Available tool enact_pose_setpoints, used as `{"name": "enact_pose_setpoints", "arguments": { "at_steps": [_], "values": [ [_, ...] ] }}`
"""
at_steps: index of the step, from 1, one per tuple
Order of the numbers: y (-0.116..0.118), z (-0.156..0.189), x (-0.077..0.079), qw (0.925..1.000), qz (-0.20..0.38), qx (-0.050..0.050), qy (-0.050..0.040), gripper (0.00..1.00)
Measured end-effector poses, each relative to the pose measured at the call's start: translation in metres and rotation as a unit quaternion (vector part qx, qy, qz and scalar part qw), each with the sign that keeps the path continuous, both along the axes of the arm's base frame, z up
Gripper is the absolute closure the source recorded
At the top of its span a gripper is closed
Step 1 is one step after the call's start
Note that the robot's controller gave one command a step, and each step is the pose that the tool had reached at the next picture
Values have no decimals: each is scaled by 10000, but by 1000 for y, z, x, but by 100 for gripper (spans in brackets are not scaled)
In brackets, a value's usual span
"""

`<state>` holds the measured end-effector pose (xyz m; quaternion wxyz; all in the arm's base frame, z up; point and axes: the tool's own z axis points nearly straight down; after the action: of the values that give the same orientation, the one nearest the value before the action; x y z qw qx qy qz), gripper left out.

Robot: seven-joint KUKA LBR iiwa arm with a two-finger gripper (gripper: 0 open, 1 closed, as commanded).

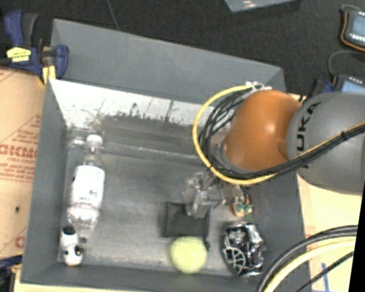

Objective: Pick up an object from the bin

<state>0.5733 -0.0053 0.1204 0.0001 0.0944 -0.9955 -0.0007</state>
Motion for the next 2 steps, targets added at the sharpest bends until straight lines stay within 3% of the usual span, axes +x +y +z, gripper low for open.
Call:
{"name": "enact_pose_setpoints", "arguments": {
  "at_steps": [2],
  "values": [
    [2, 24, 2, 9999, 97, -4, -74, 100]
  ]
}}
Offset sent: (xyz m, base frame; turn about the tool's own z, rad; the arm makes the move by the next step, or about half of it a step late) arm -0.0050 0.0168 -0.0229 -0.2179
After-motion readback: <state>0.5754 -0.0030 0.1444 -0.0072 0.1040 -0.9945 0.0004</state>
